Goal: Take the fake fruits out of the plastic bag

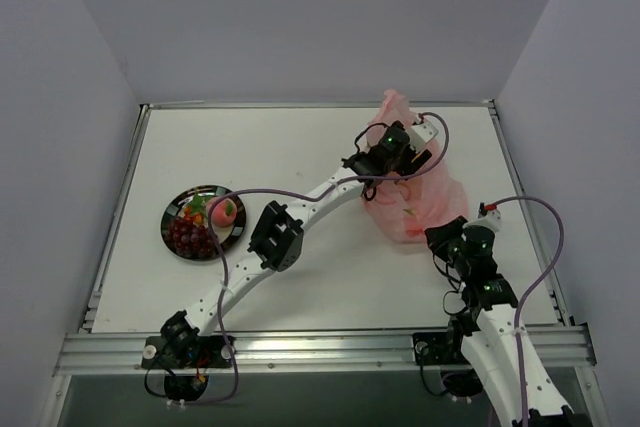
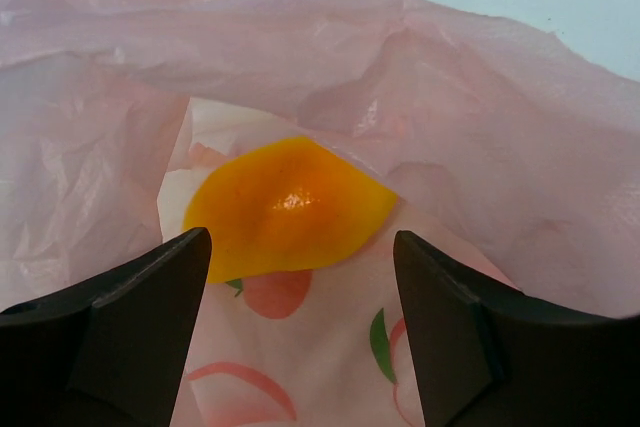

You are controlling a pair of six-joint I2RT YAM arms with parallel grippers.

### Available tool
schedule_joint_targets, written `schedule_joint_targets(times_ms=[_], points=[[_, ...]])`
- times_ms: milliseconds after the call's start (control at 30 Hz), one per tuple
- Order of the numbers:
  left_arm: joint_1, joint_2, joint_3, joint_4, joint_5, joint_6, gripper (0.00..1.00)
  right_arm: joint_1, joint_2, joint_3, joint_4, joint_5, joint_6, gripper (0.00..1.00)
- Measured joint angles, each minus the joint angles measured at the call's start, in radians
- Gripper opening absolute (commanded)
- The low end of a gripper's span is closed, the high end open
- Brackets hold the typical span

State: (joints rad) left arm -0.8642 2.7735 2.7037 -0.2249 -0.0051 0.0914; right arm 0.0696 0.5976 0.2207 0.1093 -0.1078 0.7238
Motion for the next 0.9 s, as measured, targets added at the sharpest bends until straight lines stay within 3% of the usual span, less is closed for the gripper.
schedule_joint_targets(times_ms=[233, 500, 600, 767, 833, 900], points=[[0.022, 0.0, 0.0, 0.02, 0.118, 0.033, 0.96, 0.011, -0.126, 0.021, -0.161, -0.028, 0.021, 0.0], [0.048, 0.073, 0.074, 0.076, 0.237, 0.028, 0.94, 0.018, -0.108, 0.064, -0.248, -0.066, 0.016, 0.0], [0.063, 0.112, 0.089, 0.088, 0.26, 0.003, 0.98, 0.019, -0.109, 0.076, -0.267, -0.072, 0.01, 0.0], [0.085, 0.145, 0.061, 0.076, 0.244, -0.016, 0.58, 0.023, -0.141, 0.086, -0.299, -0.074, 0.008, 0.0], [0.089, 0.12, -0.014, 0.114, 0.229, -0.016, 0.48, 0.023, -0.148, 0.09, -0.304, -0.074, 0.008, 0.0], [0.088, 0.072, -0.102, 0.142, 0.195, -0.011, 0.28, 0.024, -0.146, 0.093, -0.307, -0.074, 0.008, 0.0]])
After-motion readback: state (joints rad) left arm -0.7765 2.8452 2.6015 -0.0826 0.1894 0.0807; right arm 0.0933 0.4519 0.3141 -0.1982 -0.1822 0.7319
